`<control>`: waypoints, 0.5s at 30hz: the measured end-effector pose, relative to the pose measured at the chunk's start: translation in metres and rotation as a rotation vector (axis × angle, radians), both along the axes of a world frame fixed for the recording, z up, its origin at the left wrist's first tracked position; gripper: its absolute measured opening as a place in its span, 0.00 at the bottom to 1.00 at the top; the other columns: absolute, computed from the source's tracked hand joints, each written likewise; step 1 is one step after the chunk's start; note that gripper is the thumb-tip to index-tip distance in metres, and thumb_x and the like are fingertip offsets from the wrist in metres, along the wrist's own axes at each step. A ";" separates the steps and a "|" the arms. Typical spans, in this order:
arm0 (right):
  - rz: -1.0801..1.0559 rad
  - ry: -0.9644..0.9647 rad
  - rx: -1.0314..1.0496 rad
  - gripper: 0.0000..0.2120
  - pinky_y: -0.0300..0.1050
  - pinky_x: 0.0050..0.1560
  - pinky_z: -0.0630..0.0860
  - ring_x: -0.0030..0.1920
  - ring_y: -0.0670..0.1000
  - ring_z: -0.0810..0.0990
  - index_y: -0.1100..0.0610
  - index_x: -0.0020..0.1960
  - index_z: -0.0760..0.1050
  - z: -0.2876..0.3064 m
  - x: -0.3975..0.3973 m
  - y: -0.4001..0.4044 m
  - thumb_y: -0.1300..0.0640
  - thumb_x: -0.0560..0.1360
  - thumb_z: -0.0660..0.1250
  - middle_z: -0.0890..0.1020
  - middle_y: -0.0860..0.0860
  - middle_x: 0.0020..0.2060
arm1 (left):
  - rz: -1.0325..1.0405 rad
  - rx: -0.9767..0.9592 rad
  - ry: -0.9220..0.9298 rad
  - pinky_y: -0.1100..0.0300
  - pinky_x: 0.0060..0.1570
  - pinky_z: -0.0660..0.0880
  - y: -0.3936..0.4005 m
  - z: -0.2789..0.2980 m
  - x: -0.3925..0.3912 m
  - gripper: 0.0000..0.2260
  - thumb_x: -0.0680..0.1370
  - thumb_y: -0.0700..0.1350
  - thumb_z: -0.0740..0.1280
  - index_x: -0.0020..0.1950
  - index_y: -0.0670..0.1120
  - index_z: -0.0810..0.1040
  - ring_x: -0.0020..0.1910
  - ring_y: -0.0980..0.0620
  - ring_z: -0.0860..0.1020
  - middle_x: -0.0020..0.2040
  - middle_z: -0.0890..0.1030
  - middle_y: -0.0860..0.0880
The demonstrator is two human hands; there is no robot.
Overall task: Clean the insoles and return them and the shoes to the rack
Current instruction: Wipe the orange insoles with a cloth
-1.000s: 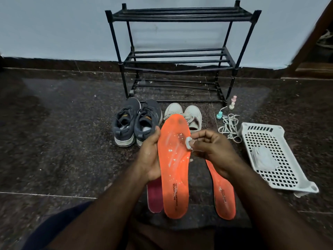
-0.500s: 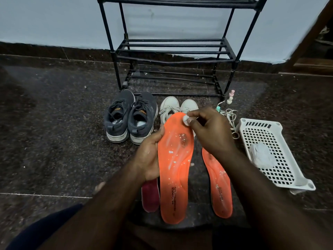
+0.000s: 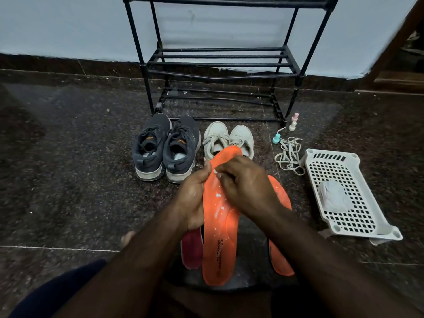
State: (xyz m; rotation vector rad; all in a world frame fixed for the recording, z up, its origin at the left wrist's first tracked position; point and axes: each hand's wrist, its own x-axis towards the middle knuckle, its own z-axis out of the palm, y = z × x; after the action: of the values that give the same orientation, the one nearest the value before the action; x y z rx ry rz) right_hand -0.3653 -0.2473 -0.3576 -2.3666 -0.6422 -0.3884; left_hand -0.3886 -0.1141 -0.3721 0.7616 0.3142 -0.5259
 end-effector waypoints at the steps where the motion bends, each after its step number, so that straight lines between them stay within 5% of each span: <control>1: -0.042 -0.022 0.032 0.06 0.44 0.50 0.74 0.45 0.52 0.80 0.58 0.47 0.83 0.004 0.004 -0.004 0.61 0.72 0.69 0.82 0.53 0.42 | 0.009 0.008 -0.005 0.45 0.58 0.78 0.000 -0.001 0.000 0.27 0.83 0.59 0.53 0.62 0.40 0.80 0.53 0.41 0.83 0.56 0.83 0.37; 5: -0.175 -0.027 0.075 0.06 0.39 0.51 0.71 0.45 0.52 0.80 0.58 0.48 0.83 0.014 0.013 -0.011 0.64 0.72 0.70 0.82 0.54 0.43 | 0.025 0.031 -0.015 0.42 0.64 0.74 -0.003 -0.001 0.001 0.26 0.84 0.57 0.52 0.66 0.39 0.77 0.59 0.39 0.80 0.62 0.81 0.36; 12: 0.064 0.093 -0.024 0.07 0.49 0.48 0.76 0.45 0.52 0.80 0.56 0.48 0.82 -0.001 -0.017 0.008 0.58 0.73 0.67 0.82 0.52 0.42 | 0.009 0.018 0.013 0.55 0.40 0.82 0.000 0.000 0.004 0.32 0.84 0.59 0.52 0.39 0.41 0.87 0.39 0.46 0.85 0.39 0.85 0.41; 15: 0.039 0.051 -0.004 0.07 0.48 0.48 0.75 0.45 0.52 0.80 0.57 0.47 0.83 0.004 -0.013 0.004 0.60 0.72 0.67 0.81 0.53 0.42 | 0.013 0.002 0.011 0.52 0.46 0.82 0.000 0.003 0.002 0.30 0.84 0.59 0.52 0.44 0.41 0.87 0.42 0.44 0.85 0.43 0.85 0.40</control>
State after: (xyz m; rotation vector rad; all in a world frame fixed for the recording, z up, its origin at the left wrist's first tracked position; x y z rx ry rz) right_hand -0.3781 -0.2432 -0.3538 -2.3561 -0.6656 -0.3093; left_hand -0.3865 -0.1144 -0.3686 0.7588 0.3296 -0.5171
